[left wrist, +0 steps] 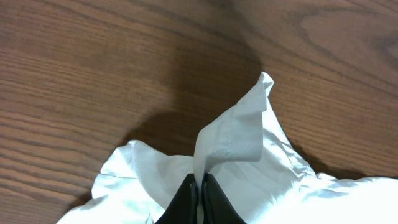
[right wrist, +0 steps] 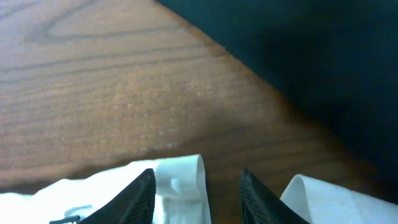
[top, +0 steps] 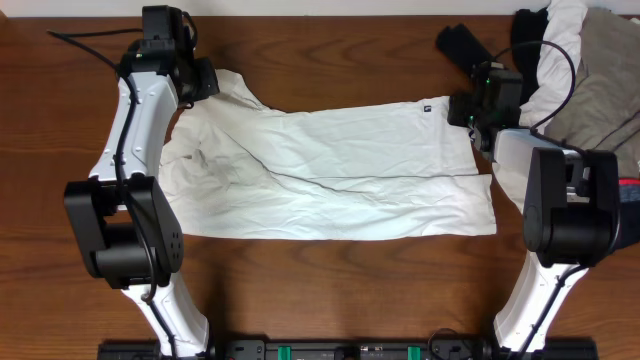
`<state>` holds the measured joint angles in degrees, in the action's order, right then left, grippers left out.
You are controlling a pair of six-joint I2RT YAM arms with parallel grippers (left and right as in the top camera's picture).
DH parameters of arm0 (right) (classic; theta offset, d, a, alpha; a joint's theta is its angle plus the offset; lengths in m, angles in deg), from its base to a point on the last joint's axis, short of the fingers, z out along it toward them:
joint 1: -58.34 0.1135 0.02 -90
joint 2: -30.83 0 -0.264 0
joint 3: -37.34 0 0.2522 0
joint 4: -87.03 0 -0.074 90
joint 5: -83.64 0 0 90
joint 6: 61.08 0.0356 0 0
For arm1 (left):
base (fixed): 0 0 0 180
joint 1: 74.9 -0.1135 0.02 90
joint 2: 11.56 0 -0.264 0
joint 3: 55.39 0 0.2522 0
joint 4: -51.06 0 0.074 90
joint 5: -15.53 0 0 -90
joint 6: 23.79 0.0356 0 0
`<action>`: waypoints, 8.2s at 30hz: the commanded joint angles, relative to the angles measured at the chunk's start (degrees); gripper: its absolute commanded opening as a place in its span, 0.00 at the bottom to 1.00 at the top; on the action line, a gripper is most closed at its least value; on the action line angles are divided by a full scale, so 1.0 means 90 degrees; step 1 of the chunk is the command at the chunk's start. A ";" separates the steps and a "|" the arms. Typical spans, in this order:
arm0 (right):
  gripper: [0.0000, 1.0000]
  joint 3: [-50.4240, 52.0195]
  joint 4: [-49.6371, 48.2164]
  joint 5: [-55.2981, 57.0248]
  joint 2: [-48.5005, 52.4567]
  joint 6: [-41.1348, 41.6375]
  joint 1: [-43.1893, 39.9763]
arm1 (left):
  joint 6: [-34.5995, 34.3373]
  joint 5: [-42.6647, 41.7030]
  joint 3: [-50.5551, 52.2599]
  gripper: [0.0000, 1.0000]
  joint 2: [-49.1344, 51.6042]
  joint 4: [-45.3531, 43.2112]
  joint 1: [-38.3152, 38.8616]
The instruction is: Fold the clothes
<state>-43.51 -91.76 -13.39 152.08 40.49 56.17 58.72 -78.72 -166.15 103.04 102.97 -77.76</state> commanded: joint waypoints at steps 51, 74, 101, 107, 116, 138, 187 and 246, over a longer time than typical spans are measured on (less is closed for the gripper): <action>0.01 -0.0080 0.3500 0.0087 -0.2125 0.0282 -0.0155 | -0.0160 0.0017 0.0012 0.06 -0.0651 0.2254 -0.0199; 0.01 -0.0080 0.5923 0.1523 -0.2317 0.0282 -0.0158 | -0.0345 -0.0525 0.0015 0.06 -0.0651 0.3575 -0.0918; 0.14 -0.0080 0.6397 0.1416 -0.2317 0.0282 -0.0155 | -0.0345 0.0170 0.0928 0.06 -0.0644 0.4073 -0.0920; 0.15 -0.0080 0.6399 0.1277 -0.2317 0.0267 -0.0155 | -0.0345 0.0172 0.0967 0.06 -0.0644 0.4090 -0.0920; 0.27 -0.0080 0.6222 -0.0107 -0.2317 -0.0750 -0.0155 | -0.0345 0.0172 0.0969 0.06 -0.0644 0.4097 -0.0920; 0.40 -0.0073 0.5561 -0.0495 -0.2314 -0.0546 -0.0138 | -0.0345 0.0170 0.0969 0.06 -0.0636 0.4063 -0.0918; 0.24 -0.1001 0.6598 -0.2521 -0.1683 -0.0624 0.0442 | -0.0345 0.0172 0.0969 0.06 -0.0636 0.4097 -0.0920; 0.32 0.0189 0.5821 -0.0862 -0.1673 -0.0580 0.1117 | 0.0590 -0.0134 0.0979 0.45 -0.0214 0.2883 -0.0316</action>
<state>-42.22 -39.59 -21.69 137.78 35.66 66.18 62.44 -84.29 -157.62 98.80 129.05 -81.34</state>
